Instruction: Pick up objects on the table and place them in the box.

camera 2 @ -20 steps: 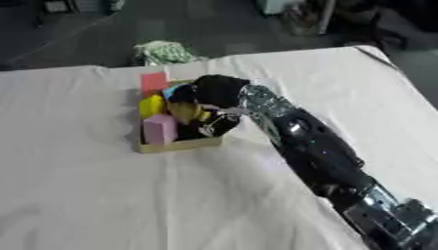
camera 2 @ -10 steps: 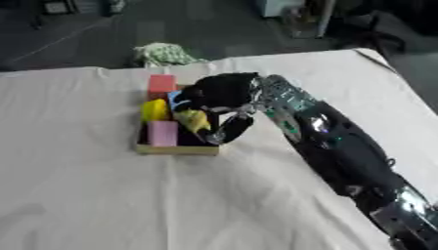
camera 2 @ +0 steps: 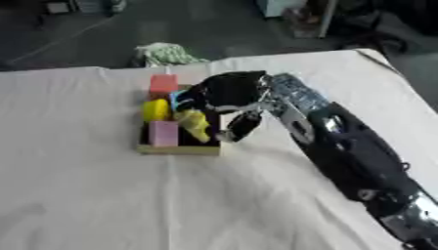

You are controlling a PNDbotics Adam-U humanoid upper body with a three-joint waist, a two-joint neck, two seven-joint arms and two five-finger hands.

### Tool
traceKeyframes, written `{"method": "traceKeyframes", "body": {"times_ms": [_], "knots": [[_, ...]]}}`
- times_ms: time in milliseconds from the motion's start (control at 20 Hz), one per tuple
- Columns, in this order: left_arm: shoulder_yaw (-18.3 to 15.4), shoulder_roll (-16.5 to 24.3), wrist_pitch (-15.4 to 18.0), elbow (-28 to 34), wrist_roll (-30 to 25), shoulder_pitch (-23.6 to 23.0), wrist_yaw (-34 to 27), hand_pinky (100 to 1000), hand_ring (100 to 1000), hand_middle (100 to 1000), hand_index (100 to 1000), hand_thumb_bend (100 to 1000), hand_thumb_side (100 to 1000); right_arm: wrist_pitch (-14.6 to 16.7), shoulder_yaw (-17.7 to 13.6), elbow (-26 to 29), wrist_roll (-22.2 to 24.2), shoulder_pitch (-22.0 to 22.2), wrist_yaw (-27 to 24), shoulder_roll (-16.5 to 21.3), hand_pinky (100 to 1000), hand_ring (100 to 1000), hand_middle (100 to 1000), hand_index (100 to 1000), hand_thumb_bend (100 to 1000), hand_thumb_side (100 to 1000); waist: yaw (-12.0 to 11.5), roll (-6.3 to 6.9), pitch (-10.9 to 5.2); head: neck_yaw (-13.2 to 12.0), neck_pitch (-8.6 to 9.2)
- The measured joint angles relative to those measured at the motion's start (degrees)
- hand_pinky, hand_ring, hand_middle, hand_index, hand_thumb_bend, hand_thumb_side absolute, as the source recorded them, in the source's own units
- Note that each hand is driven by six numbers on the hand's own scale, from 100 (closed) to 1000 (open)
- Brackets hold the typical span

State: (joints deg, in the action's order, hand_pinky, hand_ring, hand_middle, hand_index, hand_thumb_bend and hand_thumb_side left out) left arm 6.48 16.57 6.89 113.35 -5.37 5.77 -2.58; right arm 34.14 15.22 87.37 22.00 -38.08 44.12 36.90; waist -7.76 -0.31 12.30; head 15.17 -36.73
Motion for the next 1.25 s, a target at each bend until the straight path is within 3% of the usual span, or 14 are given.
{"method": "traceKeyframes", "body": {"times_ms": [100,300,450,600,900,1250], "knots": [[-0.04,0.00,-0.14,0.00,0.14,-0.02,0.09,766,629,589,800,100,574,-2.93,-2.30,4.71,-2.93,3.69,-6.46,1.85,763,821,887,976,100,135,0.16,-0.33,0.00,-0.30,0.01],[-0.35,0.00,-0.44,0.00,0.43,-0.04,0.16,766,632,595,803,100,580,-9.81,-7.25,14.39,-8.51,13.23,-18.68,3.13,674,719,796,931,100,298,0.82,-0.77,0.00,-1.06,0.06],[-0.37,0.00,-0.69,0.00,0.59,-0.03,0.21,767,635,598,807,100,583,-14.19,-10.63,19.79,-11.82,19.83,-25.50,0.50,633,671,751,902,100,402,1.43,-0.98,0.01,-2.07,0.08],[-0.38,0.00,-0.96,0.00,0.68,-0.03,0.38,767,641,605,818,100,588,-17.06,-13.16,23.43,-14.02,24.38,-30.38,-4.45,607,648,729,880,100,446,1.87,-0.91,0.02,-3.38,0.08],[-0.40,-0.58,-1.42,0.00,0.80,0.01,0.55,768,648,617,831,100,590,-18.48,-15.77,25.70,-14.62,29.71,-35.90,-15.09,603,659,744,875,100,459,2.81,-0.35,-0.01,-6.56,-1.02],[-0.40,-1.51,-2.14,0.00,0.70,-0.48,0.52,768,652,626,843,100,598,-19.54,-15.81,25.73,-12.08,33.92,-36.43,-20.99,591,644,730,866,100,450,3.98,0.42,-1.65,-10.88,-4.80]]}}
